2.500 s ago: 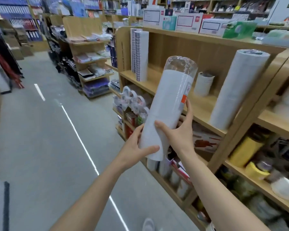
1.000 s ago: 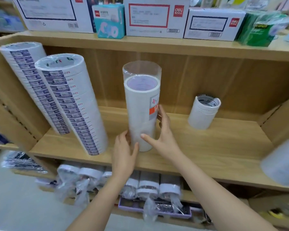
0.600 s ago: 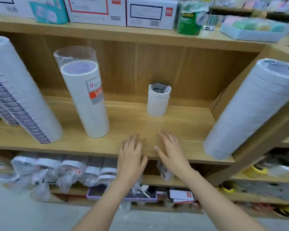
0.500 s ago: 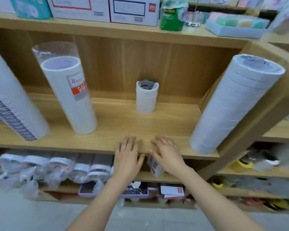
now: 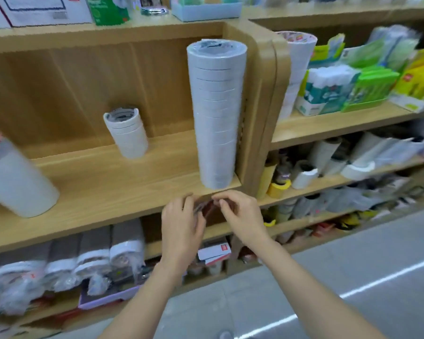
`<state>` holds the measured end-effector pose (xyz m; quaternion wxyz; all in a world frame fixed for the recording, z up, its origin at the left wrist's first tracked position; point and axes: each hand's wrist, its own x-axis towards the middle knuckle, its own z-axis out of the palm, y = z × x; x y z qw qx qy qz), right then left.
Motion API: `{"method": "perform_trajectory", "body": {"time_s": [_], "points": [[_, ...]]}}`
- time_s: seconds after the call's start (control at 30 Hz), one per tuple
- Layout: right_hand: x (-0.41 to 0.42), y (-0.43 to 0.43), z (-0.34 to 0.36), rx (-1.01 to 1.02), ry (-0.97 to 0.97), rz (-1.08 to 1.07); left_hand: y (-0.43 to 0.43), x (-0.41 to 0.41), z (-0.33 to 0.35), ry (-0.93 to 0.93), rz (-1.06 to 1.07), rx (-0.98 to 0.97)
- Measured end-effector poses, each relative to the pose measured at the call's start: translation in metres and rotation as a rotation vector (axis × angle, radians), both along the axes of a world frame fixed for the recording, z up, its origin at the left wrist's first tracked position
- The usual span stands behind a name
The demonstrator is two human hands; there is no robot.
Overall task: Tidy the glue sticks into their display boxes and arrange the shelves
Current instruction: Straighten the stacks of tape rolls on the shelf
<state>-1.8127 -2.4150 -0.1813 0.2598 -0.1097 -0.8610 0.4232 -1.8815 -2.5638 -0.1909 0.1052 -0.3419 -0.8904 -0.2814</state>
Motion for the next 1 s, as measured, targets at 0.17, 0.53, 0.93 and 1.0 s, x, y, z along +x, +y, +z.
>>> {"method": "perform_trajectory", "body": {"time_s": [0.17,0.53,0.93,1.0], "points": [[0.044,0.076,0.022,0.047,0.108,-0.192,0.075,0.035,0.036,0.066,-0.294,0.178],[0.044,0.256,0.067,0.367,-0.116,-0.132,0.249,0.048,0.053,0.303,0.042,-0.133],[-0.016,0.253,0.106,-0.036,0.011,0.27,0.244,0.061,0.093,0.372,0.518,0.053],[-0.03,0.243,0.107,-0.117,0.001,0.249,0.238,0.054,0.096,0.381,0.497,0.027]]}}
